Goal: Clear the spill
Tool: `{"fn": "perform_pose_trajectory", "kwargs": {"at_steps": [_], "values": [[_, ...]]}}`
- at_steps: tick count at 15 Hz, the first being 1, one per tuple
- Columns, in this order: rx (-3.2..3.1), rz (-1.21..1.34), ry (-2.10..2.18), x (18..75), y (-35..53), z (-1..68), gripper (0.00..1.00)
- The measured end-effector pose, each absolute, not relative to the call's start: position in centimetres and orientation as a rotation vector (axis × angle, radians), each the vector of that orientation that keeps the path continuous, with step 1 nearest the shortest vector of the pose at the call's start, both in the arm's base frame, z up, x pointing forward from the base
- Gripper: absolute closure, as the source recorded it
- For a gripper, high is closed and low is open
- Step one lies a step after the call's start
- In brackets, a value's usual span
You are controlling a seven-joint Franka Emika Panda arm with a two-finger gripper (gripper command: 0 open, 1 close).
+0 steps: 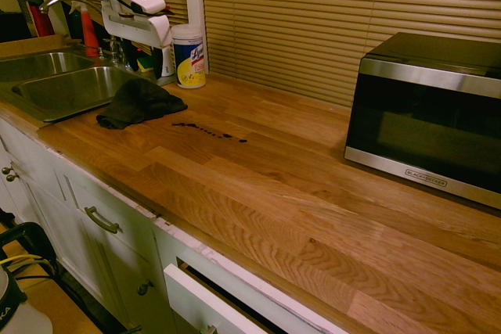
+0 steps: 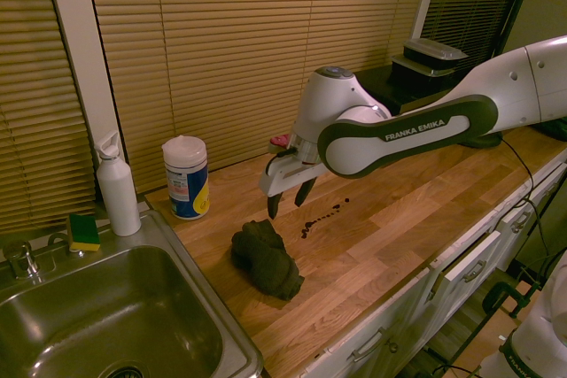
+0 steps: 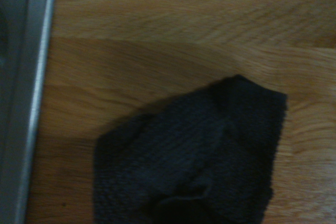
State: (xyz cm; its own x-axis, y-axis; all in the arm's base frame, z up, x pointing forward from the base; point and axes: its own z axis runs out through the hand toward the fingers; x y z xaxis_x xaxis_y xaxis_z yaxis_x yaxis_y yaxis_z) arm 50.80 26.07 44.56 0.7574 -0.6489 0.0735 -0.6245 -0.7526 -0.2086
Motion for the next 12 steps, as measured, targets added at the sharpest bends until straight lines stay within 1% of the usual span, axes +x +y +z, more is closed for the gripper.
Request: {"fn": "perform_pose_trajectory", "kwargs": {"at_steps": [5, 10, 11, 12], "values": [[-2.834, -0.17, 0.952, 51.7, 31.4, 42.3, 0.0], [-2.923, -0.137, 0.972, 52.3, 33.9, 38.4, 0.0], [-2.94, -0.138, 0.982, 52.4, 34.0, 37.6, 1.0], [-2.951, -0.145, 0.995, 52.5, 34.1, 36.9, 1.0]]}}
